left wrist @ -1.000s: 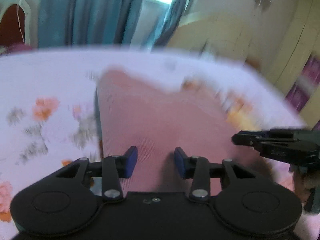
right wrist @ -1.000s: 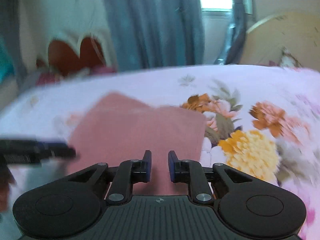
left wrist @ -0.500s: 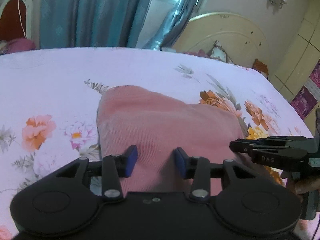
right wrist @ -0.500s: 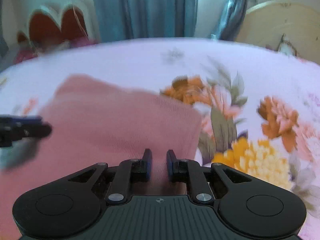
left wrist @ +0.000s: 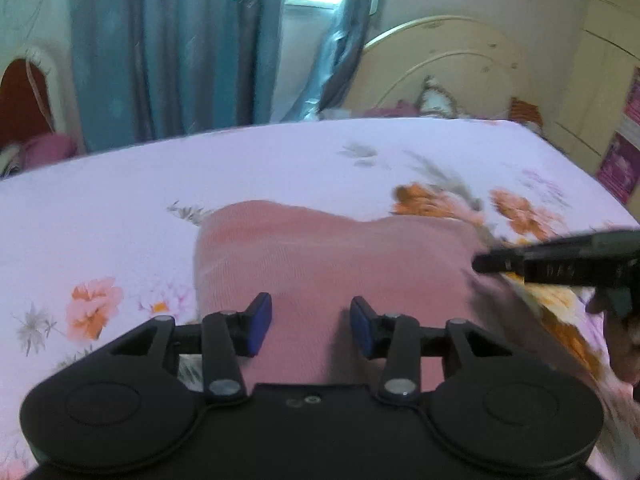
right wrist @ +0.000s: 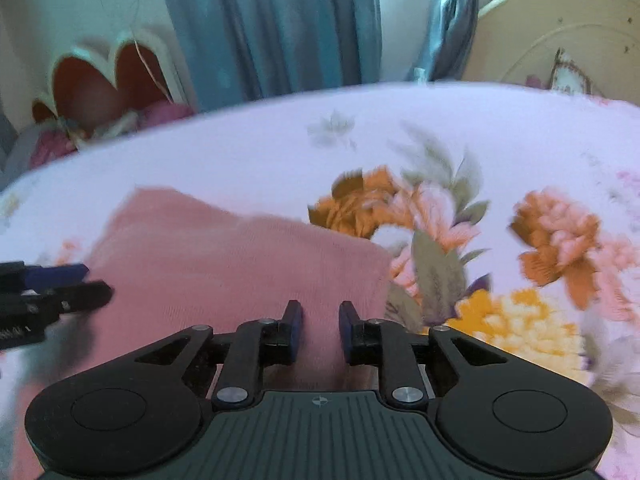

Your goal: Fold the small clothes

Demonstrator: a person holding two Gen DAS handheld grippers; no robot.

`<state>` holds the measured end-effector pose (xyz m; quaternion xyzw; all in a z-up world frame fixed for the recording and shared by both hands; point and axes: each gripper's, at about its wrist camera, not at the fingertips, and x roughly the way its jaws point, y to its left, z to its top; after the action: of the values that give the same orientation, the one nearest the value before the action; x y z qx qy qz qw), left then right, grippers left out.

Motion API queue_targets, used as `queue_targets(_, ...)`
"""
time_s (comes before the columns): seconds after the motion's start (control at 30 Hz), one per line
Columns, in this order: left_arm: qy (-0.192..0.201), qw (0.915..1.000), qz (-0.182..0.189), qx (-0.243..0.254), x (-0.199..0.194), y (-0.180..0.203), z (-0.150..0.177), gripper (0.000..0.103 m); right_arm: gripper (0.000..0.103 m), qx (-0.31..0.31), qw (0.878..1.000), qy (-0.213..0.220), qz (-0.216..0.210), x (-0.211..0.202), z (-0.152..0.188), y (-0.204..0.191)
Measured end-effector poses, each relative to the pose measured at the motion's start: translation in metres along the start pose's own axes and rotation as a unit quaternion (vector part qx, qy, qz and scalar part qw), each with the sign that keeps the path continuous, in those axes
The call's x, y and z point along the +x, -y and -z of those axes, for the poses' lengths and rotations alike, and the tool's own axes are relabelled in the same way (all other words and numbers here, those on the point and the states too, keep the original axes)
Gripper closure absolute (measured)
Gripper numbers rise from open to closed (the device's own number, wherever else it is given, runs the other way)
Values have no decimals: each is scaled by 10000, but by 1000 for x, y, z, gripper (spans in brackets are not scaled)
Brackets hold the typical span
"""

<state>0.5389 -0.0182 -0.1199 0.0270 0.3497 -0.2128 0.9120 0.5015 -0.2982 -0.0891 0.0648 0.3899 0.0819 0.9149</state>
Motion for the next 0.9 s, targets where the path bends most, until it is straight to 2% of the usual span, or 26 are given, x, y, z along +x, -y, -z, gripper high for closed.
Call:
queue_targets(0.03, -76, 10000, 0, 32, 0, 6, 7, 60, 64, -108, 9997, 180, -99, -14, 5, -2)
queue_targets(0.07, -129, 9998, -97, 142, 0, 13, 14, 60, 54, -137, 9997, 166, -154, -19, 10, -3)
queue_targets(0.1, -92, 9994, -224, 261, 0, 19, 20, 59, 48, -206, 9995, 64, -244, -21, 16, -7)
queue_targets(0.17, -41, 9985, -403, 372, 0, 28, 27, 59, 48, -574, 9979, -131, -264, -21, 32, -17)
queue_targets(0.23, -11, 9979, -502, 399, -5, 33, 32, 59, 48, -856, 9958, -308, -6, -15, 45, -21)
queue_targets(0.3, -26, 9969, -616, 478, -13, 36, 36, 58, 48, -777, 9965, -320, 34, -23, 49, -17)
queue_targets(0.37, -7, 9976, -601, 332, -28, 37, 42, 58, 48, -768, 9967, -219, 106, -40, 54, -16)
queue_targets(0.4, -25, 9977, -606, 286, -32, 37, 45, 57, 48, -769, 9969, -147, 10, -49, 57, -15)
queue_targets(0.47, -62, 9972, -703, 249, -37, 39, 51, 56, 48, -863, 9955, -308, -230, -58, 70, -16)
queue_targets(0.5, -64, 9969, -743, 252, -39, 42, 53, 56, 48, -955, 9944, -430, -117, -53, 77, -15)
queue_targets(0.6, -105, 9953, -913, 320, -43, 50, 52, 50, 48, -546, 9971, -476, -223, -53, 79, -3)
queue_targets(0.8, -148, 9941, -1031, 306, -50, 51, 55, 43, 48, -656, 9963, -508, -200, -57, 80, -4)
queue_targets(0.9, -200, 9932, -1102, 304, -53, 50, 58, 39, 47, -478, 9967, -585, -292, -54, 83, 4)
